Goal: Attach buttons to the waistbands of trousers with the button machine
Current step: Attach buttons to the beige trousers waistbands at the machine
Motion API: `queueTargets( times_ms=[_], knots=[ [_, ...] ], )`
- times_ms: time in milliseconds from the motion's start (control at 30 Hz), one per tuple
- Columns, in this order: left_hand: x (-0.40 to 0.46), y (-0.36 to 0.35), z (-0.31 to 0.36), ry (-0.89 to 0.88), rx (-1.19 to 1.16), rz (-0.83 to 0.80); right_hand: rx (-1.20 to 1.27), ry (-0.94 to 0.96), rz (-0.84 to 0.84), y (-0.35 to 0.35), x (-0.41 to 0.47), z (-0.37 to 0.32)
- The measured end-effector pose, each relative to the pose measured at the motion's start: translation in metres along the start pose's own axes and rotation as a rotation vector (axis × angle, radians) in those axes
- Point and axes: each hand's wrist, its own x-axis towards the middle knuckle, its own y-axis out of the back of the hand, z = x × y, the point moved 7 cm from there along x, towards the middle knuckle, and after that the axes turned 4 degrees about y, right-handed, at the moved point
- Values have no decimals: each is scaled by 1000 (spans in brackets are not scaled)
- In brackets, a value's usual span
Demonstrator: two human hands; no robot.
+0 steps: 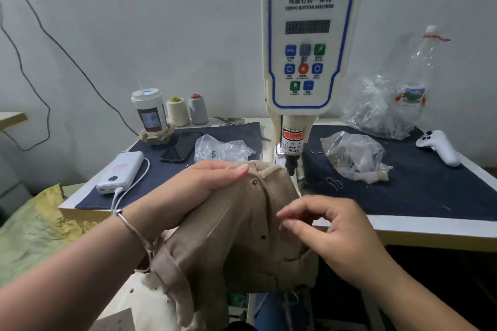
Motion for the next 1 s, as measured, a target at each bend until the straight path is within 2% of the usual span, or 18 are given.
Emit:
queueTargets(
  times_ms=[133,233,333,433,533,633,700,733,800,833,867,933,1000],
  knots=[
    [-14,-33,17,-51,-58,-90,5,-14,137,-4,-15,-9],
    [-19,-46,21,-75,-105,-128,-23,-68,163,-4,-23,-1],
    [-22,-48,21,-87,-141,-139,9,-100,47,-11,-26,8],
    [-29,-43,16,-84,-131,-122,267,-149,-108,-14,-32,17],
    [-40,-32,7,-3,-11,-113,509,-206,-106,0,-38,18],
    [-54,-22,-5,214,208,-64,548,-150,-88,18,-36,8],
    [-56,-20,-11,285,409,20,529,-129,-122,21,-34,1],
    [-53,-17,-10,234,492,110,526,-121,-147,20,-32,-3],
    [-51,-25,3,6,526,257,503,-96,-204,13,-29,-10],
    [-50,-37,7,-88,482,218,472,-81,-229,9,-28,-12],
    [-48,-53,6,-147,405,111,445,-70,-245,6,-27,-13],
    [-42,-83,-5,-169,228,-98,428,-69,-253,4,-26,-13],
    [-35,-95,-17,-169,78,-145,434,-75,-254,7,-26,-12]
  ],
)
